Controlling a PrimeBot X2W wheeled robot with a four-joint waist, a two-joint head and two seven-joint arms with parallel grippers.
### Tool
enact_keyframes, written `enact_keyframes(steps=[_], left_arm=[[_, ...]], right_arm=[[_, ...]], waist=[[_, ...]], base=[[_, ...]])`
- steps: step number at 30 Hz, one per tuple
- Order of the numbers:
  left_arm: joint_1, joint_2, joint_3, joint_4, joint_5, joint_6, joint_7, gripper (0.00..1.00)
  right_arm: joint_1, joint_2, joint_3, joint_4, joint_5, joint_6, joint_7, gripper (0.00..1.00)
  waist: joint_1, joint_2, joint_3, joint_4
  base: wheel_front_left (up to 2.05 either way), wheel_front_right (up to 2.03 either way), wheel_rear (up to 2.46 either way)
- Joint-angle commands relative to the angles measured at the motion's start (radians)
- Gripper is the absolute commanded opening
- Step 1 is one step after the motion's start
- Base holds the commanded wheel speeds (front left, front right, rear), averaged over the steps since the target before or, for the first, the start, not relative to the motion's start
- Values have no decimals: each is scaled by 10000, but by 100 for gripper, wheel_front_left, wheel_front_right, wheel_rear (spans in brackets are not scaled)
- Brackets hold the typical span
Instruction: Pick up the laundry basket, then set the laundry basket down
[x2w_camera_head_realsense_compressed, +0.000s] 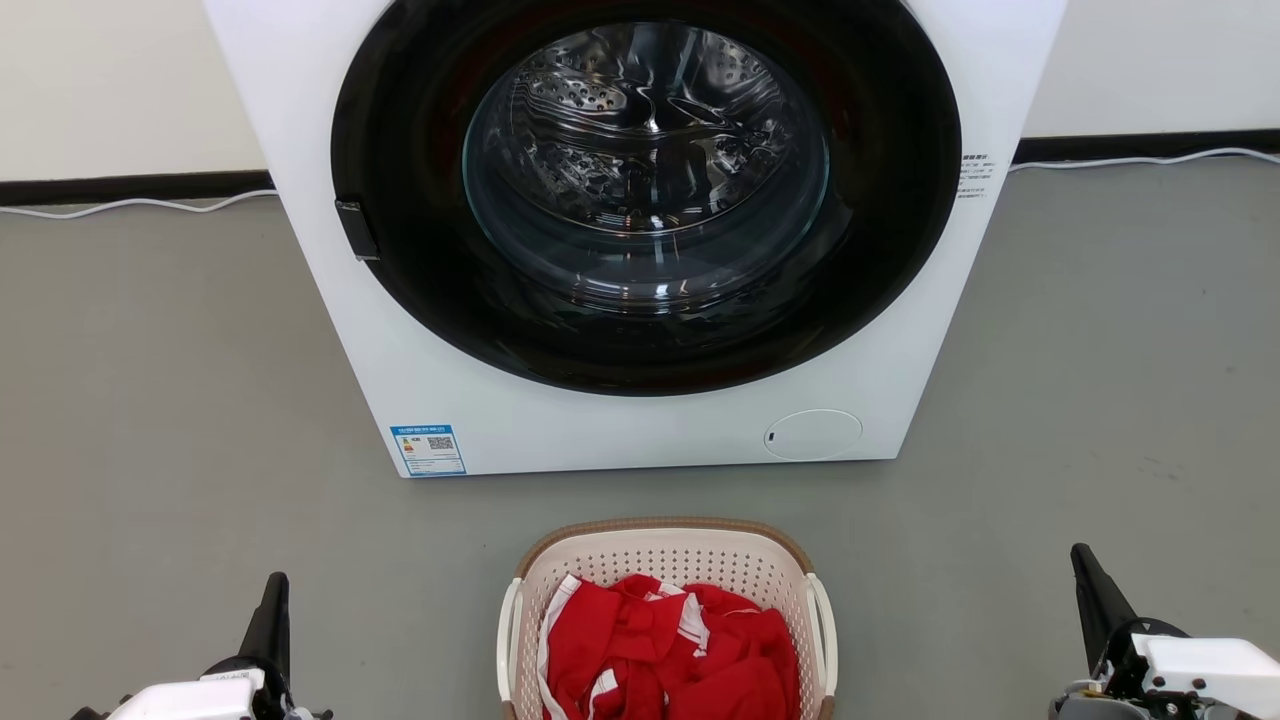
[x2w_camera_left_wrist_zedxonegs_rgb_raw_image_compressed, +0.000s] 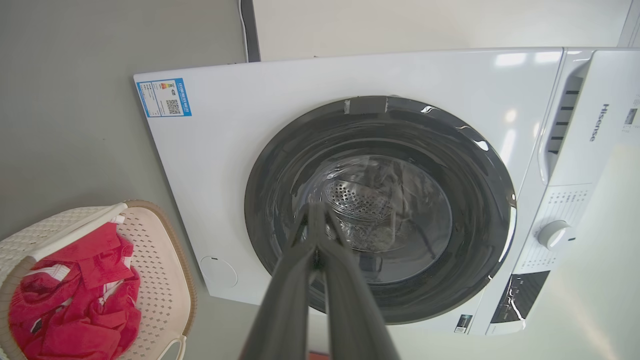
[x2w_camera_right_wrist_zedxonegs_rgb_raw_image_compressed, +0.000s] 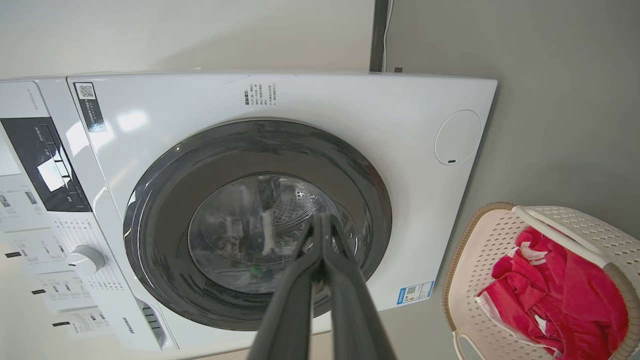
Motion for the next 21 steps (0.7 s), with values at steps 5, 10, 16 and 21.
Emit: enact_keyframes(steps=[5, 10, 16, 21], left_arm=[[-472, 189, 325, -215, -75, -75, 32, 0], [-472, 189, 325, -215, -75, -75, 32, 0], [-472, 189, 325, -215, -75, -75, 32, 0], [-472, 189, 325, -215, -75, -75, 32, 0]], right_arm=[[-295, -95, 147, -295, -68, 31, 98, 0], [-295, -89, 140, -294, -74, 31, 104, 0], [-296, -84, 131, -294, -81, 31, 111, 0], [-297, -78, 124, -293, -88, 31, 117, 0]], waist=[[0, 0, 0, 0], [0, 0, 0, 0], [0, 0, 0, 0], [0, 0, 0, 0]], base=[[0, 0, 0], [0, 0, 0], [0, 0, 0], [0, 0, 0]])
